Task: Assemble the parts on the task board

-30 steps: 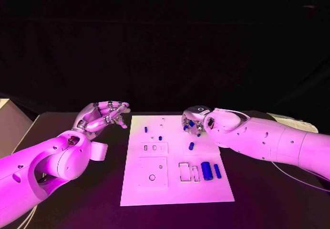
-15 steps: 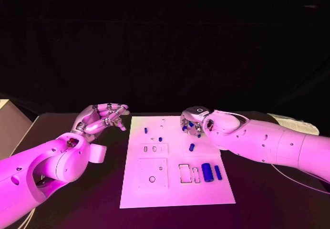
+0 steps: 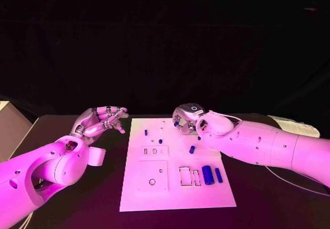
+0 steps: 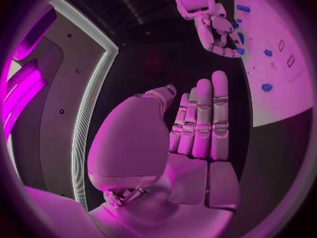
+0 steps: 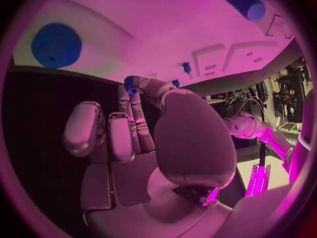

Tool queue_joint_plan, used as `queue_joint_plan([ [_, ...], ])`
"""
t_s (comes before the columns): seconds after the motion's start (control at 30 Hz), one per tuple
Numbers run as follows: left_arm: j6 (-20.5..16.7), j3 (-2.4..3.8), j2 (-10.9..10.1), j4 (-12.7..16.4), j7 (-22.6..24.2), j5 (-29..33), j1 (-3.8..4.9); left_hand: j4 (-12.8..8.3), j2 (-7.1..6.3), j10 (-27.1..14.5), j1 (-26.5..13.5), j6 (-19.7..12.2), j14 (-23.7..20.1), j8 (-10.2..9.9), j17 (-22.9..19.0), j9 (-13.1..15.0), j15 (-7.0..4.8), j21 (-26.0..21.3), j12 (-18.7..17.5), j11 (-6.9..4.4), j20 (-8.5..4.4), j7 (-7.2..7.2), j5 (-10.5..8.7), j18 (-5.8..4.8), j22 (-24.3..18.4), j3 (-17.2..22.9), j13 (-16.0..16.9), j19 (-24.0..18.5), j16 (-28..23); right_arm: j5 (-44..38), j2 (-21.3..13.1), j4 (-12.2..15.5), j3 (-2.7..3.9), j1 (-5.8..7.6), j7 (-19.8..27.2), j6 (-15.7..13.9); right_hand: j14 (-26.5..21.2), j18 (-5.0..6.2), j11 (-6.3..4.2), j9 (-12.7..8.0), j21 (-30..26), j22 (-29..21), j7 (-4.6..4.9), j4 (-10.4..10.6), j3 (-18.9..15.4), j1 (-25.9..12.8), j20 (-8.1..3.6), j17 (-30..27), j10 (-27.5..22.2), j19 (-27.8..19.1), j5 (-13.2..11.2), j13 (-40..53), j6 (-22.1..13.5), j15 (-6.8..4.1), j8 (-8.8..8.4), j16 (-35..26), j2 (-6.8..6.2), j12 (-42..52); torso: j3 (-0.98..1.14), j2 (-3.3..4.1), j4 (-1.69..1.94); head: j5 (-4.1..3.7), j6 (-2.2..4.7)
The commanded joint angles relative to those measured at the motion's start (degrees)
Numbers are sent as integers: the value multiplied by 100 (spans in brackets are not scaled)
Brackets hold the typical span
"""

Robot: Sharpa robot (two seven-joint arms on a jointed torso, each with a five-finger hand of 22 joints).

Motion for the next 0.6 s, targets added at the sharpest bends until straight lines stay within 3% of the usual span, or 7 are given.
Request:
queue_joint_plan([
  [0.03, 96, 5, 0, 12, 31, -20, 2, 4, -47, -6, 8, -14, -47, -19, 5, 5, -7, 39, -34, 7, -2, 2, -10, 18, 5, 26, 7, -23, 34, -156, 118, -83, 7, 9, -197, -319, 176, -119, -129, 9, 17, 14, 11, -18, 24, 87, -31, 4, 185, 3, 18, 86, 22, -27, 39, 41, 32, 8, -4, 15, 20, -8, 4],
  [0.33, 115, 6, 4, 32, 27, -26, 2, 4, -47, -6, 8, -14, -47, -19, 5, 5, -7, 39, -34, 7, -2, 2, -10, 18, 5, 26, 7, -23, 34, -162, 463, -393, 10, 13, -215, -413, 178, -121, -126, 15, 24, 24, 14, -21, 31, 81, -32, 12, 179, 4, 23, 88, 15, -26, 39, 47, 24, -2, 6, 35, 29, 6, 6],
  [0.6, 129, 7, 3, 48, 22, -49, 3, -1, -49, -8, 14, -14, -52, -19, 8, 8, -6, 57, -33, 7, -1, 1, -9, 19, 17, 32, 8, -37, 38, -161, 663, -609, 11, 9, -198, -440, 180, -124, -118, 26, 35, 38, 21, -23, 37, 63, -30, 19, 167, 4, 32, 91, -3, -21, 35, 54, 6, -20, -32, 59, 72, 7, -3],
])
